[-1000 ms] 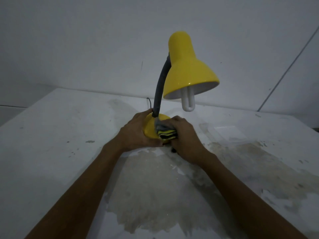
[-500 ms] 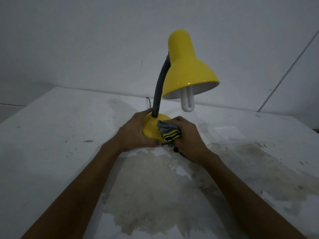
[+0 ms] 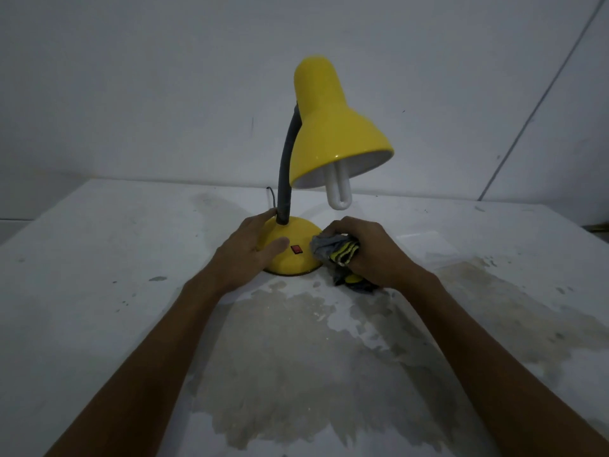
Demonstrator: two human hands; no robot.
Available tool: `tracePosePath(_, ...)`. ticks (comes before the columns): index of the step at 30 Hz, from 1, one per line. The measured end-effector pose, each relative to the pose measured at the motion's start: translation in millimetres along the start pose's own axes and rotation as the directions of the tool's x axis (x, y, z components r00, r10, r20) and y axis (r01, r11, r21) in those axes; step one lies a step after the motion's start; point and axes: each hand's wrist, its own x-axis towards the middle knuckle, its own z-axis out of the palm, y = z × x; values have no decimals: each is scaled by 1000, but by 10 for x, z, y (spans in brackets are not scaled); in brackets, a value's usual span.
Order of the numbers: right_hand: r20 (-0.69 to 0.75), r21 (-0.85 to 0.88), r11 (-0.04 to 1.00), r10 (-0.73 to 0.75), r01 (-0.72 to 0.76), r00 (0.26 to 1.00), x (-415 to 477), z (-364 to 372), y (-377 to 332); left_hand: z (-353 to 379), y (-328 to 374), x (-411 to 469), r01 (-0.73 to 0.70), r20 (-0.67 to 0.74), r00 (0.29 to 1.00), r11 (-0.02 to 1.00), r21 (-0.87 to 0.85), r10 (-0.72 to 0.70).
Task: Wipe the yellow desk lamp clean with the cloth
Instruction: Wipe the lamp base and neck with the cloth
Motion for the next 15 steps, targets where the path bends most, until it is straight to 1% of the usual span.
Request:
tracePosePath(2, 10, 34, 995, -94, 93, 996, -63, 55, -96, 6, -1, -6, -3, -14, 1000, 1000, 11, 4)
tracePosePath(4, 72, 13, 989, -148, 147, 986, -109, 127, -166, -2, -12, -9, -1, -13, 1000, 1000, 28, 1)
tracePosePath(8, 120, -109, 989, -84, 97, 989, -192, 140, -82, 14, -26, -16, -4, 15, 1000, 997, 72, 3)
tracePosePath(11, 153, -173, 979, -83, 110, 985, -223, 134, -63, 4, -34, -7, 0, 15, 1000, 998, 56, -1)
tracePosePath(15, 162, -266, 955, -87, 128, 983, -212, 81, -119, -10, -32, -13, 4, 24, 1000, 999, 34, -5)
